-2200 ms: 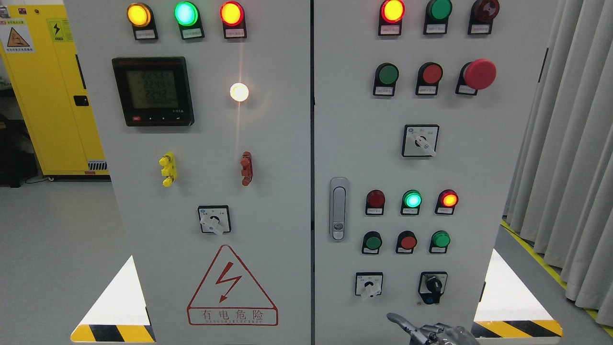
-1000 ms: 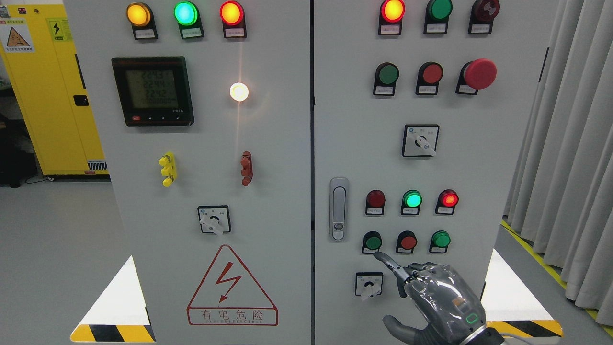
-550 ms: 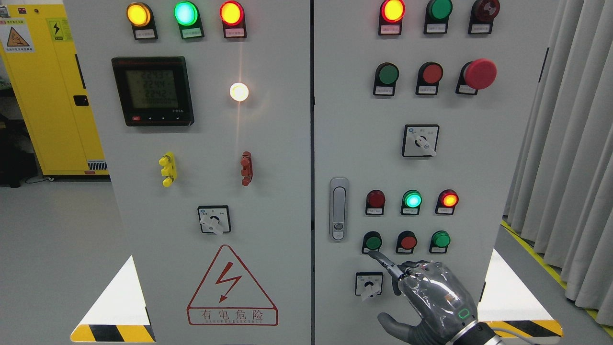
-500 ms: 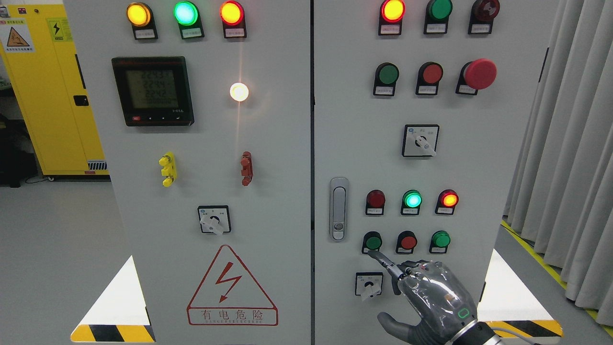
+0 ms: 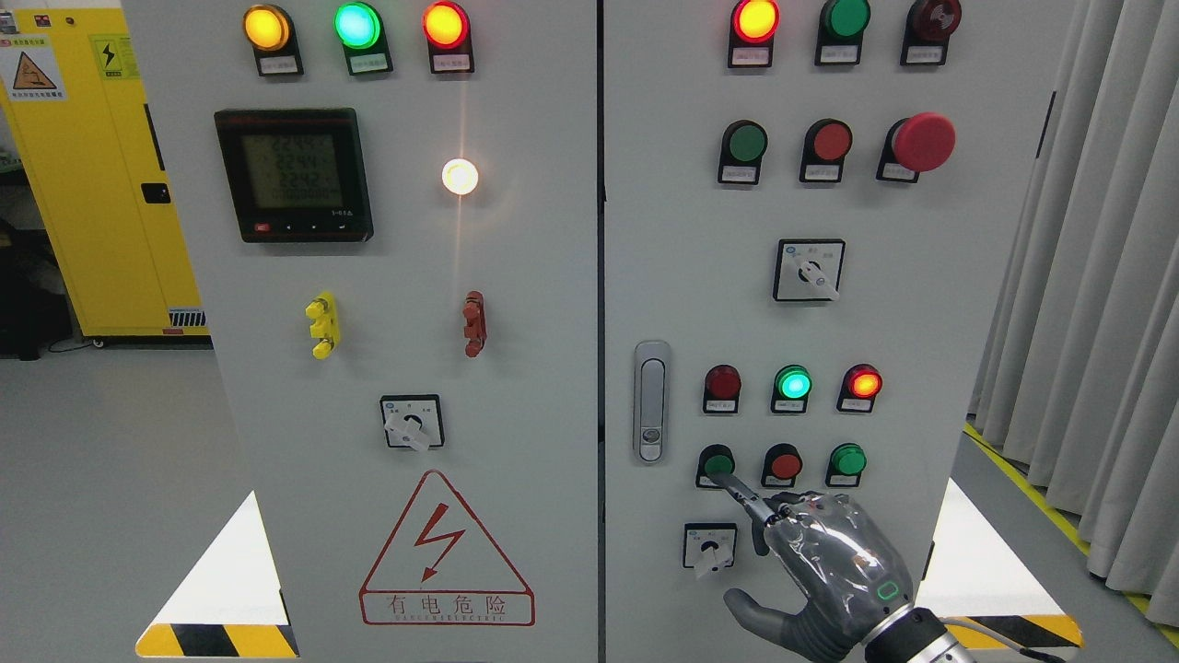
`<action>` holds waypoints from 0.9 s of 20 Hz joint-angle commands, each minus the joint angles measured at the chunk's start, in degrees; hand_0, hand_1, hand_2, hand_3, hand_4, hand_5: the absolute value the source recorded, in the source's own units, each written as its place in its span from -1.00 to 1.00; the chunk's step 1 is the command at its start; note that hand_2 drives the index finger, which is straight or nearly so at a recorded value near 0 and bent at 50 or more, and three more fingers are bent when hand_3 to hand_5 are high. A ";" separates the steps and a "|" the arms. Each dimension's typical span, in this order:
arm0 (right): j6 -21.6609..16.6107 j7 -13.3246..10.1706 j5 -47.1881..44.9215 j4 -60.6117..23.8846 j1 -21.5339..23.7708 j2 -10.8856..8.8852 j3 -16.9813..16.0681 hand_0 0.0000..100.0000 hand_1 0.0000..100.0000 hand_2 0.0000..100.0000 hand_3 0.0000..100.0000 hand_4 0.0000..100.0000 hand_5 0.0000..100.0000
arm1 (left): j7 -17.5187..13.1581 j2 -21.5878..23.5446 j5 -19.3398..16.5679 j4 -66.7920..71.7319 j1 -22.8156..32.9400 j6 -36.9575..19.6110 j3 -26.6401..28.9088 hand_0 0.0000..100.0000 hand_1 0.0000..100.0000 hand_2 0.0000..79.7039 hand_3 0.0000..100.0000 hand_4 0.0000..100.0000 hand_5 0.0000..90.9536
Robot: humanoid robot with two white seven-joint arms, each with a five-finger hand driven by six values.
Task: Press green start button
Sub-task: 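Push the green button inward with the right hand's extended finger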
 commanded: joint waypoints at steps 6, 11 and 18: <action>0.13 0.16 -0.20 1.79 -1.13 0.00 -1.02 -0.51 0.44 -1.00 0.38 0.41 0.36 | -0.05 0.00 0.00 -1.58 -1.40 0.00 -0.02 -0.76 0.11 -1.00 -1.00 -1.00 -1.00; 0.13 0.07 -0.20 1.71 -1.13 0.00 -1.10 -0.50 0.44 -1.00 0.38 0.41 0.36 | -0.05 0.00 0.00 -1.58 -1.32 0.00 -0.02 -0.76 0.11 -1.00 -1.00 -1.00 -1.00; 1.44 0.16 -0.38 1.79 -1.30 -0.09 -1.37 -0.49 0.45 -1.00 0.37 0.41 0.36 | -0.05 0.00 0.00 -1.58 -1.40 0.00 -0.02 -0.76 0.11 -1.00 -1.00 -1.00 -1.00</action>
